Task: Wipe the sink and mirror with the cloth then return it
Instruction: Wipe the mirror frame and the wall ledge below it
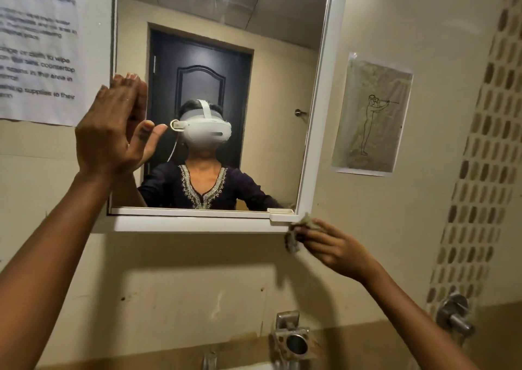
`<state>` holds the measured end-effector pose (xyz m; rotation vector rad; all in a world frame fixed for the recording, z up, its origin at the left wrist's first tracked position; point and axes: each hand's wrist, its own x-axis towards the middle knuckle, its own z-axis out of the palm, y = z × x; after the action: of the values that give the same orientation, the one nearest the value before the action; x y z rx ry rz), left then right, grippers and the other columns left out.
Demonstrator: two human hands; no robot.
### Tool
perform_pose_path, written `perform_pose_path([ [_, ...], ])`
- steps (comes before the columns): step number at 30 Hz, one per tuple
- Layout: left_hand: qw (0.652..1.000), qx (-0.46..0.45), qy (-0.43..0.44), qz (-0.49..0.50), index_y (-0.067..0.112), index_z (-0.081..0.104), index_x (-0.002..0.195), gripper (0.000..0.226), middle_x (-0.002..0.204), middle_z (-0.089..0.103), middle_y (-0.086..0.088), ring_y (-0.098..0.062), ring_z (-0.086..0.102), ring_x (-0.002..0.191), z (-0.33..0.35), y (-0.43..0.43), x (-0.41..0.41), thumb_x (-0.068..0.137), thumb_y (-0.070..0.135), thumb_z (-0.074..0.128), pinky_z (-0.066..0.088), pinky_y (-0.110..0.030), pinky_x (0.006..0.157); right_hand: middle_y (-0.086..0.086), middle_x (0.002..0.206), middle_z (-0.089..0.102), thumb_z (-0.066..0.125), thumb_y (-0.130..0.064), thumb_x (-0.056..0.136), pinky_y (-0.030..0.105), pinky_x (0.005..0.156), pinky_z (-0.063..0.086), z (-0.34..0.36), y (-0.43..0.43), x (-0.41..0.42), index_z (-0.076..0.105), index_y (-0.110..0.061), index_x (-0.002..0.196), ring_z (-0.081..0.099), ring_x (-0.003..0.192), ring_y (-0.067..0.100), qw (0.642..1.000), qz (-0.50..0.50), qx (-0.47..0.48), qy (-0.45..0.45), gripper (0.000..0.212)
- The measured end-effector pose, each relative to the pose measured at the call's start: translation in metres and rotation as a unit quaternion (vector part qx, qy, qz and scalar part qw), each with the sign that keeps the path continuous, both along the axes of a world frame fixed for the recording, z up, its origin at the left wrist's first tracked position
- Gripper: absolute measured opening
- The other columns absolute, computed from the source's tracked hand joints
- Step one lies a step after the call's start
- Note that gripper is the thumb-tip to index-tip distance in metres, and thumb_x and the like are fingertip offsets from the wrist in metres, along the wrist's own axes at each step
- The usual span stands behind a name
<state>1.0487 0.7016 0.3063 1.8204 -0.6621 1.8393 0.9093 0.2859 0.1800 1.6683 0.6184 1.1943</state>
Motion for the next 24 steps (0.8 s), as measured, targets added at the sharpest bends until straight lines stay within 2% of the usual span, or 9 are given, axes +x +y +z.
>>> perform_pose_path([
  [2,1.0,0.009,0.005,0.001,0.015,0.028,0.146,0.066,0.15,0.035,-0.01,-0.02,0.027,0.14,0.0,-0.001,-0.001,0.092,0.049,0.043,0.023,-0.034,0.117,0.006,0.108,0.071,0.048,-0.001,0.094,0.044,0.112,0.032,-0.005,0.005,-0.019,0.072,-0.008,0.098,0.049,0.127,0.021,0.988,0.07,0.135,-0.004,0.025],
  [4,1.0,0.024,0.012,0.013,0.015,0.028,0.146,0.069,0.149,0.036,-0.011,-0.019,0.027,0.14,0.001,-0.005,-0.006,0.09,0.047,0.052,0.025,-0.036,0.117,0.012,0.107,0.071,0.043,0.001,0.094,0.048,0.11,0.034,-0.009,0.034,-0.027,0.07,-0.006,0.101,0.048,0.127,0.027,0.95,0.161,0.264,-0.035,0.028],
  [6,1.0,0.021,0.005,0.016,0.013,0.03,0.145,0.071,0.148,0.038,-0.014,-0.024,0.03,0.14,-0.002,-0.02,-0.018,0.087,0.042,0.059,0.029,-0.041,0.115,0.015,0.116,0.066,0.038,-0.004,0.094,0.05,0.112,0.029,-0.007,0.072,-0.018,0.066,-0.004,0.109,0.04,0.132,0.03,0.911,0.209,0.354,-0.038,0.032],
  [8,0.999,0.039,-0.025,-0.002,0.008,0.033,0.143,0.067,0.146,0.04,-0.015,-0.028,0.033,0.139,-0.013,-0.051,-0.037,0.088,0.035,0.061,0.031,-0.044,0.113,0.014,0.128,0.059,0.042,-0.007,0.089,0.05,0.115,0.024,0.002,0.104,0.003,0.061,-0.007,0.12,0.024,0.141,0.027,0.884,0.2,0.422,0.003,0.036],
  [11,0.992,0.112,-0.045,-0.041,0.003,0.036,0.141,0.057,0.147,0.039,-0.015,-0.028,0.03,0.14,-0.046,-0.104,-0.064,0.095,0.036,0.044,0.023,-0.043,0.117,0.006,0.136,0.054,0.047,-0.021,0.09,0.049,0.117,0.016,0.015,0.129,0.033,0.049,-0.018,0.134,0.019,0.143,0.027,0.884,0.119,0.448,0.059,0.043],
  [13,0.987,0.159,-0.011,-0.018,0.002,0.032,0.142,0.062,0.15,0.034,-0.016,-0.029,0.024,0.143,-0.067,-0.127,-0.068,0.098,0.044,0.029,0.018,-0.044,0.119,0.003,0.14,0.051,0.045,-0.028,0.093,0.049,0.118,0.014,0.017,0.126,0.042,0.044,-0.023,0.139,0.025,0.141,0.03,0.888,0.081,0.451,0.047,0.046],
  [16,0.981,0.186,0.055,0.028,0.003,0.026,0.145,0.066,0.154,0.026,-0.016,-0.03,0.017,0.145,-0.087,-0.14,-0.058,0.097,0.048,0.024,0.015,-0.047,0.119,0.004,0.147,0.042,0.04,-0.028,0.095,0.048,0.117,0.016,0.017,0.115,0.041,0.035,-0.021,0.143,0.026,0.141,0.03,0.869,0.084,0.487,0.016,0.05],
  [22,0.974,0.213,0.038,0.073,0.007,0.023,0.147,0.061,0.154,0.026,-0.015,-0.03,0.017,0.145,-0.101,-0.14,-0.043,0.096,0.041,0.029,0.012,-0.046,0.119,0.0,0.155,0.024,0.026,-0.034,0.095,0.049,0.119,0.002,0.052,0.13,0.061,0.009,-0.024,0.149,0.016,0.143,0.03,0.745,0.1,0.657,-0.053,0.058],
  [24,0.971,0.222,0.0,0.088,0.008,0.026,0.146,0.058,0.153,0.029,-0.014,-0.029,0.019,0.144,-0.104,-0.142,-0.042,0.097,0.039,0.029,0.01,-0.044,0.119,0.005,0.156,0.023,0.026,-0.036,0.096,0.05,0.118,0.008,0.092,0.124,0.064,0.007,-0.02,0.15,0.02,0.142,0.031,0.719,0.12,0.68,-0.084,0.059],
])
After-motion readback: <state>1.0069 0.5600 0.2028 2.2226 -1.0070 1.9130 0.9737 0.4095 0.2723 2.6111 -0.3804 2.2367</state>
